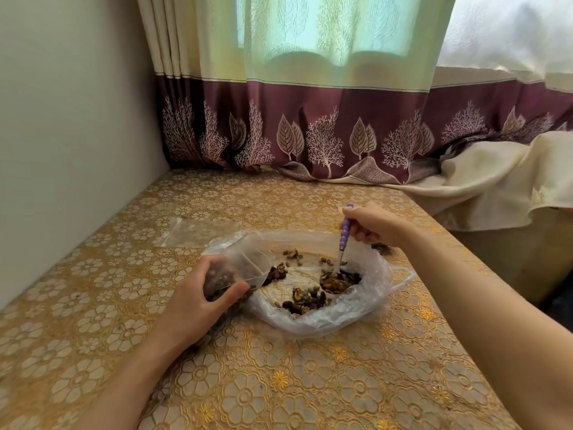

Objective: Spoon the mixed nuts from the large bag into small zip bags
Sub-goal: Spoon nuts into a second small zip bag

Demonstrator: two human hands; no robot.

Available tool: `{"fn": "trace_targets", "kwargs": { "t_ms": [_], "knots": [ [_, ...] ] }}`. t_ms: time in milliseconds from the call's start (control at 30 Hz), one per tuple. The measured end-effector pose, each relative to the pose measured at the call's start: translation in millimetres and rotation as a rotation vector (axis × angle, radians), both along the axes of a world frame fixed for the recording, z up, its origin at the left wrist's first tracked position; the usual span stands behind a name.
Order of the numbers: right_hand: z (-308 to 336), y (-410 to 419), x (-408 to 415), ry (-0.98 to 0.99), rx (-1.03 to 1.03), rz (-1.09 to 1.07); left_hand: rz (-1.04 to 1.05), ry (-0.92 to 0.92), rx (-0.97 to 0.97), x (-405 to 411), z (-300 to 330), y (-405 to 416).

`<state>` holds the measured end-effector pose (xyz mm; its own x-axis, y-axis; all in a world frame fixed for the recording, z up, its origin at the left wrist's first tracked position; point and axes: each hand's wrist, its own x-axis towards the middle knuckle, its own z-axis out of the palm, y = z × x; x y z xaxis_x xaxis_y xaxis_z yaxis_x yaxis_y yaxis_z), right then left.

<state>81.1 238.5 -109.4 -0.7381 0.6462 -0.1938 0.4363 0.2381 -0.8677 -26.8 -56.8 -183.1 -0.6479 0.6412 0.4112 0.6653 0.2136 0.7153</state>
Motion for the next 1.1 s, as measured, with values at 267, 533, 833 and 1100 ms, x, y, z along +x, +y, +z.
{"fn": "trace_targets", "kwargs": {
  "t_ms": [267,533,833,1100],
  "knots": [
    [13.2,-16.7,-14.9,0.172,-0.025,-0.155,-0.025,-0.016,0.058,-1.5,0.2,0.4],
    [35.5,-43.3,-33.6,0.315,-0.097,-0.144,-0.033,-0.014,0.075,-2.7,-1.4,-0.1],
    [58.7,-107.5,-50.5,0.439,0.097,0.051,-0.057,-0.047,0.101,-1.7,-0.1,0.8],
    [70.7,-130.1,-48.4,0.592,0.391,0.11,-0.068,-0.036,0.137,-0.8,0.3,2.1]
  ]
}}
